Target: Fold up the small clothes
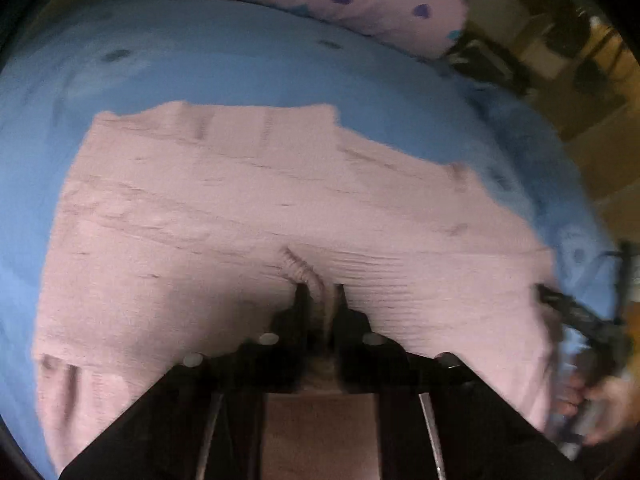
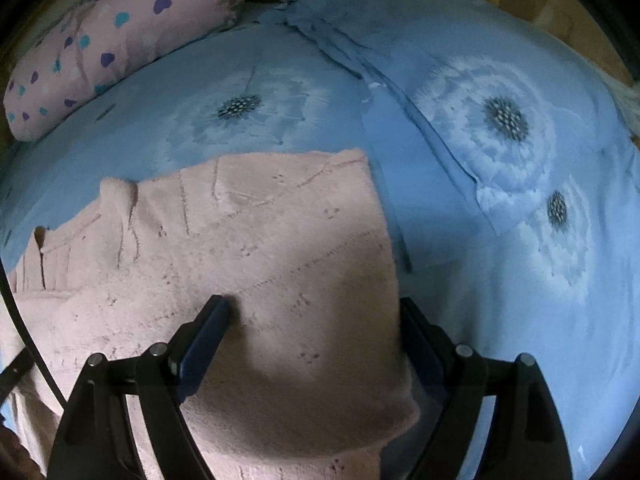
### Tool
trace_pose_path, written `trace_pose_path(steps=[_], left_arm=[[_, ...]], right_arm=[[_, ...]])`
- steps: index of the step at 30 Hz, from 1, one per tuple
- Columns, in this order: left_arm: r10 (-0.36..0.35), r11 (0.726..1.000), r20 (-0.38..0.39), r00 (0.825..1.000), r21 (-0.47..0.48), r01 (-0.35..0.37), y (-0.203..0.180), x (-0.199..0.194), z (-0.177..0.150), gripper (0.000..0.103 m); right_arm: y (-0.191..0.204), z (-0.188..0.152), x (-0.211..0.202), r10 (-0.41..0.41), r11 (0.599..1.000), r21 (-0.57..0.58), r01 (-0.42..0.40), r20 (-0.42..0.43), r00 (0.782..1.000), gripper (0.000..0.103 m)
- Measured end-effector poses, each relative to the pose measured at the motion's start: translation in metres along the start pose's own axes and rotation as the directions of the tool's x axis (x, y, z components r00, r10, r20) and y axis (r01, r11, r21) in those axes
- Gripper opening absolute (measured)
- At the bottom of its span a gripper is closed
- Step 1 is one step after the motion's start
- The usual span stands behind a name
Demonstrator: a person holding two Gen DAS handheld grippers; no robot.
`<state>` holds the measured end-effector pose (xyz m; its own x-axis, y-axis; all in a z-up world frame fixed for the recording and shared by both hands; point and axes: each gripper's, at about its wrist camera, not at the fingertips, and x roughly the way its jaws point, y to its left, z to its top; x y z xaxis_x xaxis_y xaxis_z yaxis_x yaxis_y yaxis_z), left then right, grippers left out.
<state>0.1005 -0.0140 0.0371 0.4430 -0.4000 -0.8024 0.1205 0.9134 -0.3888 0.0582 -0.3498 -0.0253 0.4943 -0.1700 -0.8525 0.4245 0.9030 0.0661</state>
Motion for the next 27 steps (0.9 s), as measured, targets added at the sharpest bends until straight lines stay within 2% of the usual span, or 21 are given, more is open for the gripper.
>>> trace_pose_path(steps=[2, 4, 6, 8, 11, 14, 15, 17, 19, 21, 22, 23, 25, 27], left_arm=[[-0.030, 0.999, 0.041, 0.999, 0.019, 0.029, -0.003, -0.014, 0.001, 0.000], [-0.020, 0.998, 0.113, 0.993, 0.063, 0.013, -0.004, -0.033, 0.005, 0.000], [-0.021, 0.997, 0.146, 0.989, 0.075, 0.010, 0.000, -0.045, 0.011, 0.000], [0.020, 0.997, 0.161, 0.987, 0.070, -0.031, 0.012, -0.050, 0.012, 0.000], [0.072, 0.997, 0.115, 0.991, 0.024, -0.075, 0.034, -0.041, 0.013, 0.000], [0.130, 0.991, -0.018, 0.991, -0.016, -0.130, 0.050, -0.011, 0.010, 0.000], [0.128, 0.991, -0.041, 0.991, -0.031, -0.129, 0.054, -0.004, 0.009, 0.000], [0.120, 0.991, -0.010, 0.993, -0.054, -0.121, 0.057, -0.008, 0.009, 0.000], [0.168, 0.985, -0.021, 0.986, -0.036, -0.168, 0.050, -0.012, 0.009, 0.000], [0.255, 0.967, 0.012, 0.967, -0.003, -0.255, 0.043, -0.021, 0.005, 0.001], [0.317, 0.947, 0.050, 0.947, 0.027, -0.319, 0.036, -0.027, 0.001, 0.001], [0.337, 0.938, 0.074, 0.938, 0.051, -0.342, 0.029, -0.030, 0.001, 0.001], [0.338, 0.929, 0.129, 0.932, 0.114, -0.353, 0.016, -0.038, -0.006, 0.001], [0.290, 0.932, 0.184, 0.939, 0.169, -0.321, 0.010, -0.047, -0.014, 0.002]], right_arm=[[0.001, 0.001, -0.002, -0.013, 1.000, -0.003, 0.013, 0.023, 1.000, 0.087], [0.001, 0.001, -0.004, -0.031, 0.999, 0.007, 0.031, 0.037, 0.999, 0.087], [0.000, 0.001, -0.006, -0.028, 0.999, 0.015, 0.028, 0.039, 0.999, 0.087], [0.000, 0.000, -0.006, -0.025, 0.999, 0.022, 0.024, 0.039, 0.999, 0.087], [0.003, -0.002, -0.006, -0.027, 1.000, 0.016, 0.026, 0.037, 0.999, 0.087], [0.010, -0.003, -0.007, -0.027, 1.000, -0.008, 0.028, 0.037, 0.999, 0.087], [0.013, -0.003, -0.007, -0.034, 0.999, -0.023, 0.035, 0.040, 0.999, 0.087], [0.017, -0.005, -0.010, -0.045, 0.998, -0.045, 0.048, 0.050, 0.998, 0.087], [0.020, -0.007, -0.012, -0.048, 0.997, -0.054, 0.051, 0.051, 0.998, 0.087], [0.019, -0.008, -0.015, -0.042, 0.998, -0.051, 0.045, 0.054, 0.998, 0.087], [0.019, -0.008, -0.017, -0.043, 0.998, -0.051, 0.046, 0.058, 0.997, 0.087], [0.019, -0.008, -0.020, -0.045, 0.997, -0.056, 0.049, 0.065, 0.997, 0.087], [0.020, -0.010, -0.027, -0.050, 0.996, -0.068, 0.056, 0.082, 0.995, 0.087], [0.020, -0.012, -0.037, -0.053, 0.994, -0.084, 0.062, 0.107, 0.993, 0.087]])
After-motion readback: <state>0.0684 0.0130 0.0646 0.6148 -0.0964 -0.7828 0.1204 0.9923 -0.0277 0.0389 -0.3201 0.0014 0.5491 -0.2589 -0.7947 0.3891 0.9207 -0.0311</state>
